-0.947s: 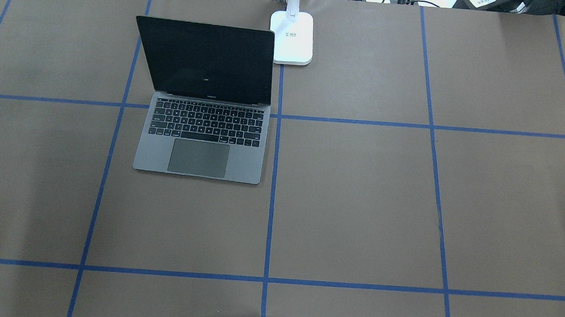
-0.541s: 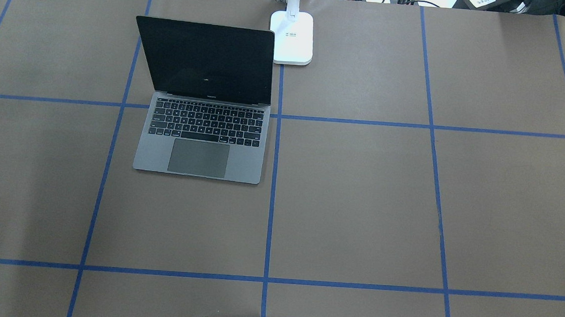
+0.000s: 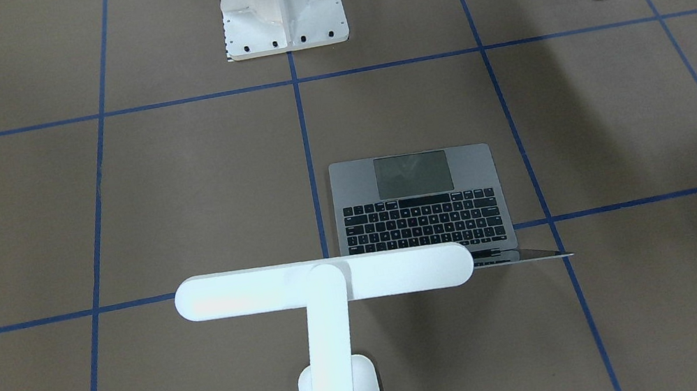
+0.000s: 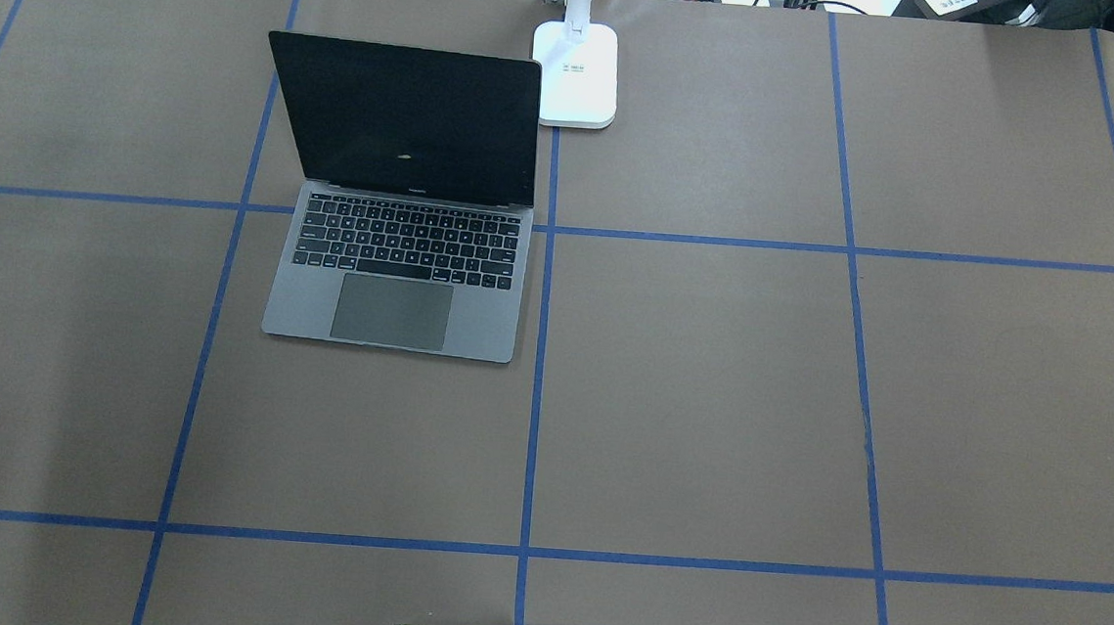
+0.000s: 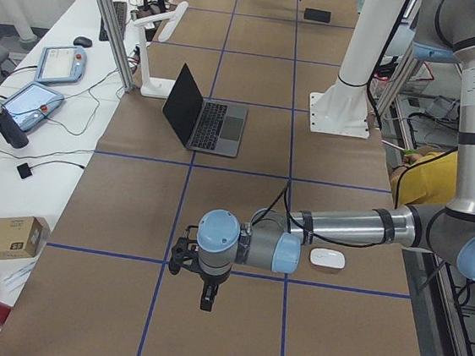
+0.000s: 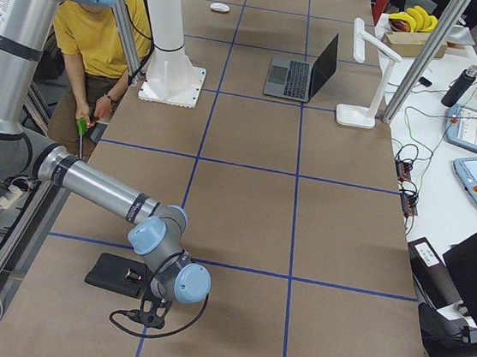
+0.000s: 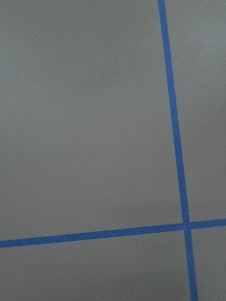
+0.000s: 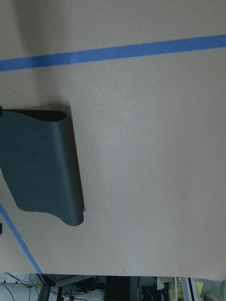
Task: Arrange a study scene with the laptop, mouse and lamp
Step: 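Grasp the dark grey mouse pad with the right gripper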
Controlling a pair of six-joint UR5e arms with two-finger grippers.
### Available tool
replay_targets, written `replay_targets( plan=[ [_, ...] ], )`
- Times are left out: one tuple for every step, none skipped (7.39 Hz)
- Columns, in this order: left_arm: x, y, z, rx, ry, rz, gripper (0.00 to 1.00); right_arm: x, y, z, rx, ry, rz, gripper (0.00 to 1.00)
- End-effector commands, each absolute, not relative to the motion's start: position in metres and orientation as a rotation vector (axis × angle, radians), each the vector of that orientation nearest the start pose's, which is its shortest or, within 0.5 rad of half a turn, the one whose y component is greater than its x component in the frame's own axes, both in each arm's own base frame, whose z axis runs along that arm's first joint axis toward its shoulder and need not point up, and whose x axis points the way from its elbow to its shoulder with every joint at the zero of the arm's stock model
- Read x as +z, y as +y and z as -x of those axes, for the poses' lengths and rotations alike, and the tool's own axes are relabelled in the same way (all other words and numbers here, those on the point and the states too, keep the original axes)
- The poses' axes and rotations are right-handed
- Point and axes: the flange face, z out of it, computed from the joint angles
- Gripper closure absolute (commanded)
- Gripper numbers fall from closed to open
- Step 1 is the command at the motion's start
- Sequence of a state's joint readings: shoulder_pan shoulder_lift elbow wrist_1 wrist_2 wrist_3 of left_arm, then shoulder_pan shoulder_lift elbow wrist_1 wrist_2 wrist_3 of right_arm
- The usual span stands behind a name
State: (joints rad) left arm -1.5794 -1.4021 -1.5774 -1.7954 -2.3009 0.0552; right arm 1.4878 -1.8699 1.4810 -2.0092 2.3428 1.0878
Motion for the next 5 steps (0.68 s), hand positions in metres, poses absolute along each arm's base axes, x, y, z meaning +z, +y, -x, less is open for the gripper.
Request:
replay_targets(
  plan=[
    [0.713, -0.419, 0.071, 0.066, 0.728, -0.082, 0.0, 0.86, -0.259, -0.02, 1.176, -0.152, 1.088, 0.21],
    [0.713, -0.419, 0.071, 0.066, 0.728, -0.082, 0.0, 0.861, -0.256, -0.018, 1.17, -0.143, 1.091, 0.21],
    [0.713, -0.419, 0.071, 0.065, 0.728, -0.084, 0.0, 0.863, -0.252, -0.015, 1.152, -0.136, 1.094, 0.22],
    [0.715, -0.417, 0.071, 0.065, 0.728, -0.079, 0.0, 0.866, -0.241, -0.015, 1.142, -0.122, 1.103, 0.24],
    [0.716, -0.415, 0.071, 0.064, 0.728, -0.077, 0.0, 0.868, -0.237, -0.014, 1.136, -0.115, 1.107, 0.25]
  ],
)
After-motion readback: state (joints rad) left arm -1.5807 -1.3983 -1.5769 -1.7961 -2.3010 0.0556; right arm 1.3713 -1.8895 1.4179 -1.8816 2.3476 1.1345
